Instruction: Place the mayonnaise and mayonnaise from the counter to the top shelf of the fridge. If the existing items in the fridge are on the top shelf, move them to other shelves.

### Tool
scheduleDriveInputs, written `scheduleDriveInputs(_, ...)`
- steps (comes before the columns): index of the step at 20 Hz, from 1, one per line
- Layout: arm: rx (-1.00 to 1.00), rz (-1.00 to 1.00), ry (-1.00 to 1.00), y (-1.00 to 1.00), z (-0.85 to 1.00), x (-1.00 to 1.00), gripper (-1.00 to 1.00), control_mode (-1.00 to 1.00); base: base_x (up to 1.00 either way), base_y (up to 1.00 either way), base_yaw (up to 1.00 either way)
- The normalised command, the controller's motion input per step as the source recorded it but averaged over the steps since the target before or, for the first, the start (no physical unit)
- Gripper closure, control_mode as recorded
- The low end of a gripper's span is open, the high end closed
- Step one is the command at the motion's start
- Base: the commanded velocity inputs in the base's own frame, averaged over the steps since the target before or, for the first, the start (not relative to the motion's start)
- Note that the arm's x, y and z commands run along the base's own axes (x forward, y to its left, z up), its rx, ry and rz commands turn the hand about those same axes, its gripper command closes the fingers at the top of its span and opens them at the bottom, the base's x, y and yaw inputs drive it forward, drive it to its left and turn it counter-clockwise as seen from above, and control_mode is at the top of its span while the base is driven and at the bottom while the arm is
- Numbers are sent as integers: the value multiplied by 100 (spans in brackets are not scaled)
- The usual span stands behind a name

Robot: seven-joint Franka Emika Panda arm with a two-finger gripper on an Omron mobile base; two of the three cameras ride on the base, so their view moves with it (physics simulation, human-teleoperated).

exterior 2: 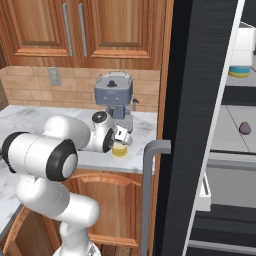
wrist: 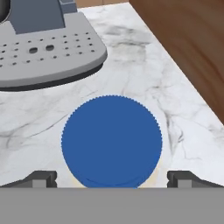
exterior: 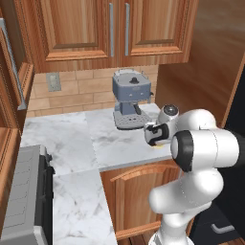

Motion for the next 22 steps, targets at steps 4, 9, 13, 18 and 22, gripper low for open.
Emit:
scheduleDriveInputs(4,-1,0,0,0,-11,17,-100,-100,0,0,0)
scheduleDriveInputs(9,0,0,0,0,-6,19,-100,-100,0,0,0)
scheduleDriveInputs(13,0,0,0,0,-7,18,-100,-100,0,0,0)
scheduleDriveInputs(18,0,0,0,-1,-3,5,100,-100,0,0,0)
scheduleDriveInputs(22,0,0,0,0,0,-3,100,-100,0,0,0)
